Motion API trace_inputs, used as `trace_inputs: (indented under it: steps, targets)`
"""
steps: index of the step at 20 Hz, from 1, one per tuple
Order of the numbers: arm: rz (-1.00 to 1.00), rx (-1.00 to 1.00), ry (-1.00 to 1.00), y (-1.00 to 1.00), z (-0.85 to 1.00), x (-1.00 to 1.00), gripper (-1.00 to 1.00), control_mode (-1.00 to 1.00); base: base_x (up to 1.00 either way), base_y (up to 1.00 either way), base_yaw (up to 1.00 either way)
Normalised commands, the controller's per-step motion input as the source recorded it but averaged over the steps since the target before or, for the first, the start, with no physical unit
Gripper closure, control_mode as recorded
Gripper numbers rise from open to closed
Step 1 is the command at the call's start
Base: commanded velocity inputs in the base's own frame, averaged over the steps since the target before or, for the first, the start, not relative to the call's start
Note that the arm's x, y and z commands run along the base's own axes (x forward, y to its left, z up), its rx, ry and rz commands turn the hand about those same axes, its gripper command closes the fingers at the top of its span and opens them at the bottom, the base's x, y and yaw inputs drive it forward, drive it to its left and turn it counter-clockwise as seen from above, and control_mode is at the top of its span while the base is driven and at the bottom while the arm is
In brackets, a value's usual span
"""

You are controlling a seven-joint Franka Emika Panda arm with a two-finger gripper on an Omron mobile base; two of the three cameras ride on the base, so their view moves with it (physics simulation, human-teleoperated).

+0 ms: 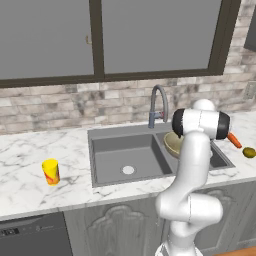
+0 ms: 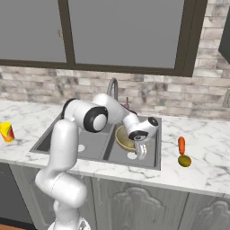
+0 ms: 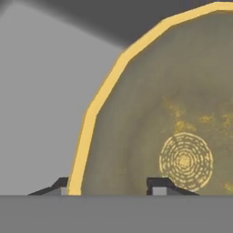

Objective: Remove the carrot and orange from the sink. Then move the bowl and cup from the counter to the sink for washing.

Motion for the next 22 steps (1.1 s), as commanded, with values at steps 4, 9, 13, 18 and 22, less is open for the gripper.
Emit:
trace_inputs:
  steps: [4,9,13,18,22]
  targets:
    - [0.01,0.0,0.0,-0.03,0.23,0.02,-1.0,-1.0,0.0,0.0,0.0]
    - [0.01,0.0,0.0,0.0,0.37,-0.07,-1.0,-1.0,0.0,0.0,0.0]
    - [0.0,0.0,0.0,0.0,0.44,-0.17,-1.0,-1.0,0.0,0.0,0.0]
    - [-0.02,0.0,0.01,0.01,0.36,-0.26,-1.0,-1.0,0.0,0.0,0.0]
    - [-0.03,0.0,0.02,0.12,0.35,-0.26,-1.0,-1.0,0.0,0.0,0.0]
